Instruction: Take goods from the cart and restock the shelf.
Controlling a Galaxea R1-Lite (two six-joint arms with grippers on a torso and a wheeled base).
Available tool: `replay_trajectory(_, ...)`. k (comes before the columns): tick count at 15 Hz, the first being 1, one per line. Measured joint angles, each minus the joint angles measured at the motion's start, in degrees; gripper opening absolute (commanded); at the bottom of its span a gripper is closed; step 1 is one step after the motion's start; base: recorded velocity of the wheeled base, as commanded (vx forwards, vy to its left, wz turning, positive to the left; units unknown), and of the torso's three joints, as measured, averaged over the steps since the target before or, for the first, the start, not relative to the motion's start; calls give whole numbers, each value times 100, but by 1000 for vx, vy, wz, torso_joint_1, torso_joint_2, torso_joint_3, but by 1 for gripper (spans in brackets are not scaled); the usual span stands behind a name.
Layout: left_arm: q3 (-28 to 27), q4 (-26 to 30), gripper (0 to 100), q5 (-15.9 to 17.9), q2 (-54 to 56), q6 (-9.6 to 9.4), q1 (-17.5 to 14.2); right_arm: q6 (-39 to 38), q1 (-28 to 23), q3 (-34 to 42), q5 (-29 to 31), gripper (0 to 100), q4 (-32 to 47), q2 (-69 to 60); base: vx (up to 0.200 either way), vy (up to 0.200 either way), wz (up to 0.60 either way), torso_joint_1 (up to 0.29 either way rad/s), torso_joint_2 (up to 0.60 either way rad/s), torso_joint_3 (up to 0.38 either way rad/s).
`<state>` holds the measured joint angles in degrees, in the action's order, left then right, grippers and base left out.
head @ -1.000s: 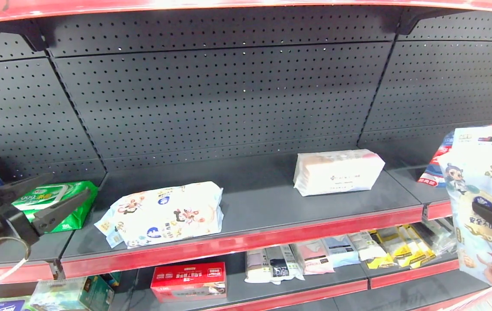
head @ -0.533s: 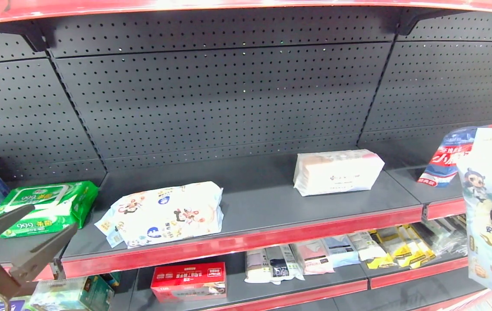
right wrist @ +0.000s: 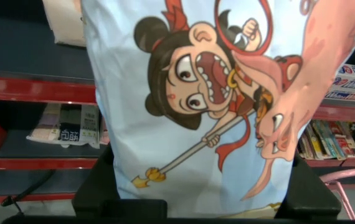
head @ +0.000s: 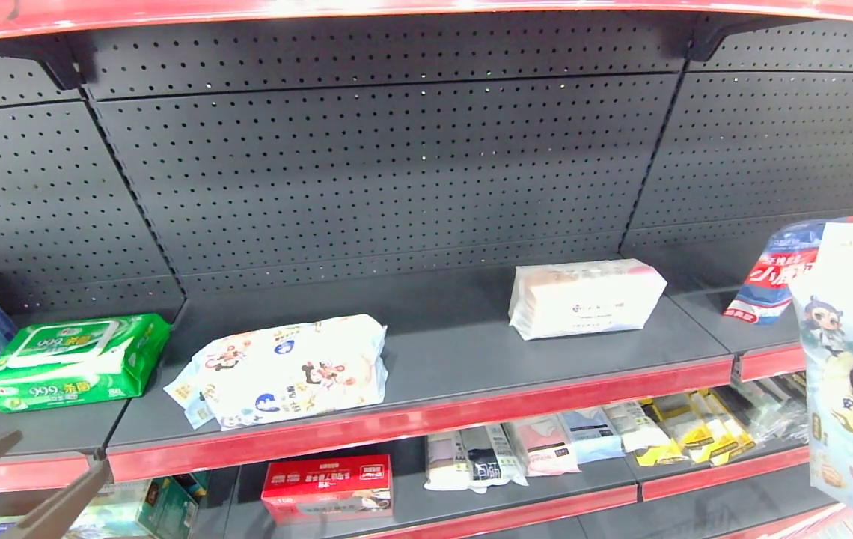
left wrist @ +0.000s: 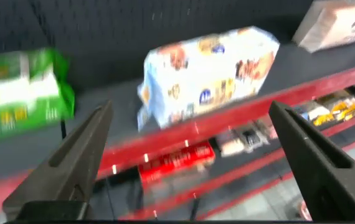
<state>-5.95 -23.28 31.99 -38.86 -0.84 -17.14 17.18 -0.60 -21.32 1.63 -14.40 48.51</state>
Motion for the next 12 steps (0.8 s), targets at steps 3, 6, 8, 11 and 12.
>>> replay_trajectory(3,-210,667,100,-93,741,-20,-9,33,13,22,-2,0,-11,-22,0,0,0,0,0,0)
replay_trajectory(6,-258,1035,100,-177,1197,-115,-17,80,11,-21,-5,0,-35,-28,0,0,0,0,0,0)
replay_trajectory(8,-260,1111,100,-178,1348,-158,-17,89,16,-28,0,0,-38,-33,0,0,0,0,0,0)
replay_trajectory(11,-267,1106,100,-177,1440,-158,-16,91,7,-26,2,0,-35,-33,0,0,0,0,0,0)
replay_trajectory(12,-267,1106,100,-178,1453,-156,-13,91,5,-26,0,0,-35,-33,0,0,0,0,0,0)
